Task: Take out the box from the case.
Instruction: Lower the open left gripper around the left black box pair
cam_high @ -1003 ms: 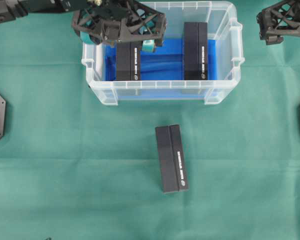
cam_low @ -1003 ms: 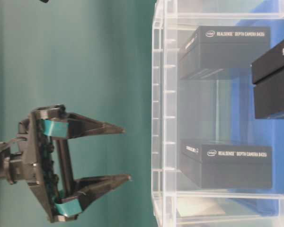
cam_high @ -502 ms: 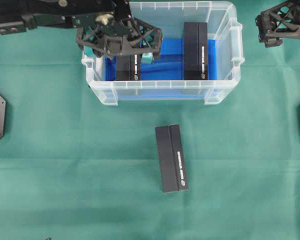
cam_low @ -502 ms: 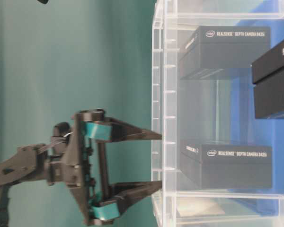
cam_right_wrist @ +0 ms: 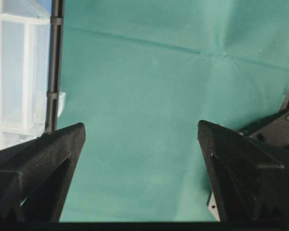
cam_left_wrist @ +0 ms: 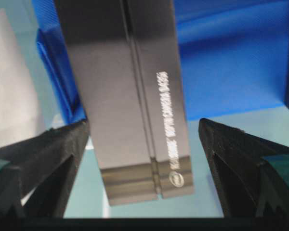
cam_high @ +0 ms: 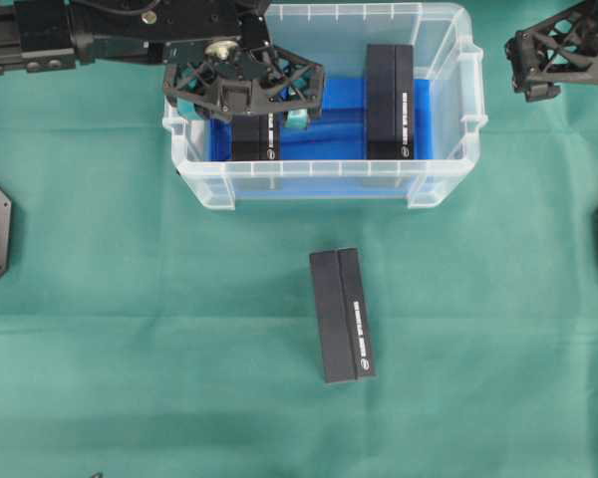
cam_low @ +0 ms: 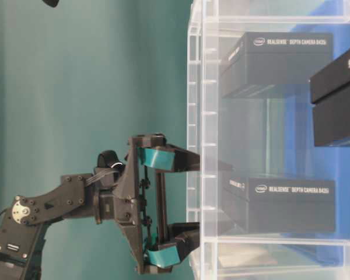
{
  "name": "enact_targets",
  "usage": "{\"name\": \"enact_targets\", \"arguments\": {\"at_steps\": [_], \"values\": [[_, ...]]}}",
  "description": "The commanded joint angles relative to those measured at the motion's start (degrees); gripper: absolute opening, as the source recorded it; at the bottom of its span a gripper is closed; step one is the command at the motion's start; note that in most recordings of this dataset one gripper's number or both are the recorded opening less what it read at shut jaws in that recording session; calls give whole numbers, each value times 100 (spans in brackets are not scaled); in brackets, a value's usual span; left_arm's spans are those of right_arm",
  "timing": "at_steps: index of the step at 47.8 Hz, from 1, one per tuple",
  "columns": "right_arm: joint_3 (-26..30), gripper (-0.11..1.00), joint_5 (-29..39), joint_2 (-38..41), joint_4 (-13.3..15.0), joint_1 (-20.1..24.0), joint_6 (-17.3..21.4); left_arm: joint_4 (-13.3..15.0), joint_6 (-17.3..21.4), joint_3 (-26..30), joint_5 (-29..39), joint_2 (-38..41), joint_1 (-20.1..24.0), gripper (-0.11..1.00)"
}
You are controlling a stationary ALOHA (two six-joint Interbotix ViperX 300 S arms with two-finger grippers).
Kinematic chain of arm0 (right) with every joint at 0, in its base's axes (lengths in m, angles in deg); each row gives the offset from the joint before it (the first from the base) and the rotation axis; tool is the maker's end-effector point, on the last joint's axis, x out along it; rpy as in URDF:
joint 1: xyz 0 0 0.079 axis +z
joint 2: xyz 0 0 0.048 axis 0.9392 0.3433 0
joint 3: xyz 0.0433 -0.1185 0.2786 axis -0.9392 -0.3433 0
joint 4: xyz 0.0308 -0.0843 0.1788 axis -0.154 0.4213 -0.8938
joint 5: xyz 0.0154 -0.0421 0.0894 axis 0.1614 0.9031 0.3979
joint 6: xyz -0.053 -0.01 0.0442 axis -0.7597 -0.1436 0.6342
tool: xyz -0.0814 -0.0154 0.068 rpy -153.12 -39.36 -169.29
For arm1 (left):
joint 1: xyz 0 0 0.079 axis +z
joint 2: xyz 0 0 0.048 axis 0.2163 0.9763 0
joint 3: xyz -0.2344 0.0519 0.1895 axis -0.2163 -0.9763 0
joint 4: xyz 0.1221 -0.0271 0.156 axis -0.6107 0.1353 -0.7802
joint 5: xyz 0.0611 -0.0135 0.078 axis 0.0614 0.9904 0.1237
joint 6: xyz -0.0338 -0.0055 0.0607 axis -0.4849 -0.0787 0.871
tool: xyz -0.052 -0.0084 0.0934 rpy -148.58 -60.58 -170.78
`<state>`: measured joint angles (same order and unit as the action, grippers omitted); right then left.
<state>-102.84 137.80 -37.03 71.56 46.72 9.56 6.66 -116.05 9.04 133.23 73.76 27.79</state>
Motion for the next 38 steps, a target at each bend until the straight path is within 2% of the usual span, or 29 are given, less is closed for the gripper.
{"name": "enact_targets", "arguments": {"at_steps": [1,38], "values": [[44,92,-62,-88,18,35,0,-18,0,18,-53,-97,44,98],[35,92,-211,-88,18,141,9,-18,-44,-211,-255,53,70,98]]}}
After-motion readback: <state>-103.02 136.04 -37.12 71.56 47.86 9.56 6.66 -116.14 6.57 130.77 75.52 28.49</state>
